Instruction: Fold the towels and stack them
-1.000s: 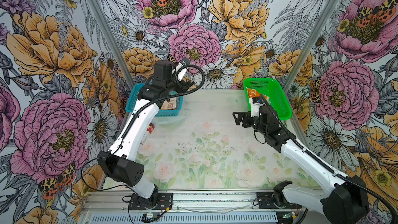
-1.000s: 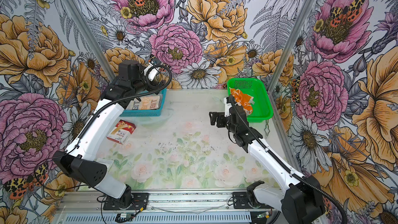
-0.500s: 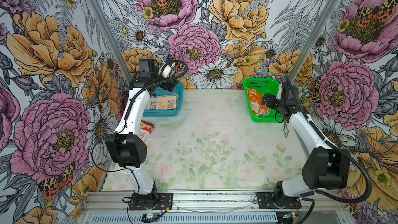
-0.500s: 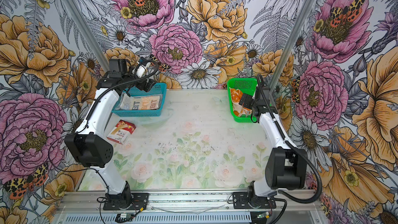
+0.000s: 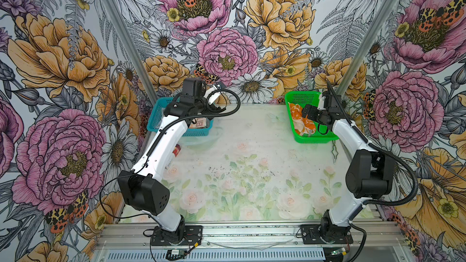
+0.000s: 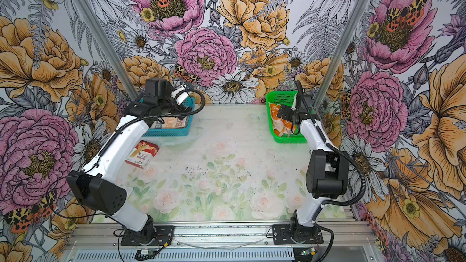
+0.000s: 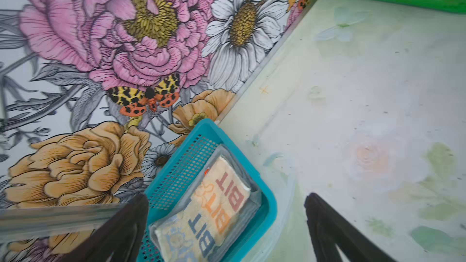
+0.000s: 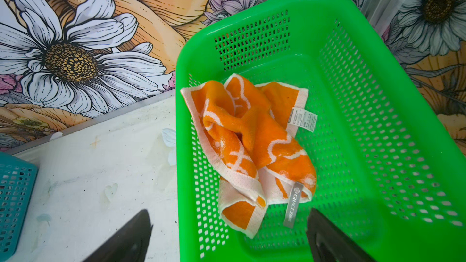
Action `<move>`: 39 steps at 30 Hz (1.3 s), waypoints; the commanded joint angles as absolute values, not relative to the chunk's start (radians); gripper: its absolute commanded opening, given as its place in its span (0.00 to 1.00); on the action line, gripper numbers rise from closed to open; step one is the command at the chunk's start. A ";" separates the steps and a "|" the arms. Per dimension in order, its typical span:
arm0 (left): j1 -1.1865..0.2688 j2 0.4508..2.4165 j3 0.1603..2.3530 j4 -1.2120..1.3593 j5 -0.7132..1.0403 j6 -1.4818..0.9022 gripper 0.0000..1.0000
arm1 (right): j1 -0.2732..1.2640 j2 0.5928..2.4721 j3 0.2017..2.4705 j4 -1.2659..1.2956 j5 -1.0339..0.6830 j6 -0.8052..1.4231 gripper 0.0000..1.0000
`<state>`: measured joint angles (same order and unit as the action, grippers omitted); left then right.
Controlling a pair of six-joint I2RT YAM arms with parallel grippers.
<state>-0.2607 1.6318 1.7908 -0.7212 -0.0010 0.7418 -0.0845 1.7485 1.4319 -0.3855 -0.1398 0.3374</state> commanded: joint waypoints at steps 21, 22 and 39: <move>-0.336 1.932 2.244 -0.797 -0.109 0.747 0.98 | -0.128 2.204 1.855 -0.386 -0.192 0.291 0.94; -0.339 1.971 2.299 -0.824 -0.109 0.748 0.98 | -0.129 2.217 1.872 -0.386 -0.196 0.289 0.94; -0.340 2.105 2.455 -0.812 -0.058 0.863 0.98 | -0.117 2.239 1.847 -0.387 -0.252 0.268 0.84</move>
